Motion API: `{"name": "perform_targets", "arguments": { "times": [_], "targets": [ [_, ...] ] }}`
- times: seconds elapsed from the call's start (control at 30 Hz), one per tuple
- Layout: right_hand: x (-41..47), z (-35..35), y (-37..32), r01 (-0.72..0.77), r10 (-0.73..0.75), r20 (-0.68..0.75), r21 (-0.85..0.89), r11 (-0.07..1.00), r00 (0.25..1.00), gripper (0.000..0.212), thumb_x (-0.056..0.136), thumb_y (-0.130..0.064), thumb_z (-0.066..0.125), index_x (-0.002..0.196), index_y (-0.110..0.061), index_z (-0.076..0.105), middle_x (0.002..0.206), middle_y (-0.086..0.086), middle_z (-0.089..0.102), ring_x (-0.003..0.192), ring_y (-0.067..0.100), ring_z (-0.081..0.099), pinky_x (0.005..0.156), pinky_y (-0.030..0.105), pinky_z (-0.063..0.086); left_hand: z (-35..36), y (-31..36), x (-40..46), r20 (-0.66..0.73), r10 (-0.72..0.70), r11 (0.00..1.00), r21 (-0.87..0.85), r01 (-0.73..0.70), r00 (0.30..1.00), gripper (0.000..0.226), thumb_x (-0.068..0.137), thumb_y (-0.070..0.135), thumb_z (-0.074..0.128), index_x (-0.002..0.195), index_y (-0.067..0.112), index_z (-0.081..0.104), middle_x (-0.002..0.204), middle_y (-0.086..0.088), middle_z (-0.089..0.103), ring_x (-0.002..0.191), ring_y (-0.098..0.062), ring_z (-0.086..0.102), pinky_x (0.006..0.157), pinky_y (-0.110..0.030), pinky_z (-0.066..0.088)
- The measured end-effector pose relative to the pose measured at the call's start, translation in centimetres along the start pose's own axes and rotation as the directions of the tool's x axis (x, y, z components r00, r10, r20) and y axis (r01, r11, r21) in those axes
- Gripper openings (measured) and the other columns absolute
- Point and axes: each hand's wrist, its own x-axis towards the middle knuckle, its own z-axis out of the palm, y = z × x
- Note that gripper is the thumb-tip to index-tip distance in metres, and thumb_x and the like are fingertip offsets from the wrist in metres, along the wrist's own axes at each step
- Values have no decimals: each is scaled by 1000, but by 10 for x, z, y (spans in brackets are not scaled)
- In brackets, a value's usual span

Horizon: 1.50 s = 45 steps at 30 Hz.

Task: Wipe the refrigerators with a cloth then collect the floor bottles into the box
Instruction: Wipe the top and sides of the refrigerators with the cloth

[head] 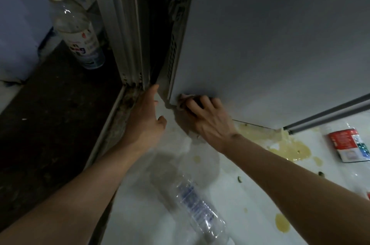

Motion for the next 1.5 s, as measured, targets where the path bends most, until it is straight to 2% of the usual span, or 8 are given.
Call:
{"name": "perform_targets", "arguments": {
  "times": [0.17,0.33,0.57,0.77,0.97,1.1,1.3,1.5],
  "targets": [
    [29,-2,-24,24,-24,71,4,1000,997,65,82,-18,12,116,-32,66,114,-11,60,97,17,59,72,29,44,-1,0,1,27,22,999,-26,-21,999,80,78,-4,60,145,23,25,141,1,42,124,-10,46,97,-42,46],
    [-5,6,2,69,-59,99,-104,992,993,45,80,-25,37,112,-35,67,116,-12,58,101,22,40,79,31,35,9,14,0,56,63,998,-35,-61,996,84,76,-2,60,144,29,21,143,6,41,130,-5,40,101,-38,43],
    [-87,16,53,-52,70,258,-76,996,964,45,65,-23,77,109,-30,69,106,-4,59,84,19,60,71,30,49,15,18,-3,63,5,998,-57,-1,998,93,76,-3,62,145,36,14,144,10,41,131,-6,39,100,-44,45],
    [-83,11,41,-237,221,184,70,969,958,36,79,-15,53,111,-19,69,98,5,64,76,26,58,61,32,45,16,19,-4,71,10,999,-41,-7,997,96,74,-1,63,145,38,12,144,10,40,131,-6,39,96,-44,48],
    [-34,10,16,-89,66,241,85,992,968,50,81,-29,63,129,-33,53,121,-2,48,97,24,50,76,35,44,15,24,-4,75,97,995,-24,-95,992,95,69,-8,61,146,26,17,143,2,42,131,-9,40,100,-41,44],
    [-66,10,41,-96,87,196,41,995,977,38,84,-25,45,115,-36,65,105,-7,63,81,18,59,67,30,49,21,30,-27,-57,183,976,127,-175,981,76,71,-5,63,138,15,32,131,-8,42,116,-14,47,93,-29,39],
    [-137,28,79,-203,164,480,30,979,862,59,91,-23,48,144,-32,25,134,5,31,110,28,41,94,40,38,49,61,-37,213,527,698,443,-562,823,69,61,-4,69,126,9,49,134,-8,45,119,-24,44,100,-33,31],
    [-181,27,91,-582,502,533,-23,813,681,54,95,-31,42,146,-33,23,130,9,29,103,26,37,79,33,41,68,86,-25,413,566,490,528,-694,714,76,52,0,69,125,12,53,142,-3,44,126,-23,41,102,-48,32]
  ]
}}
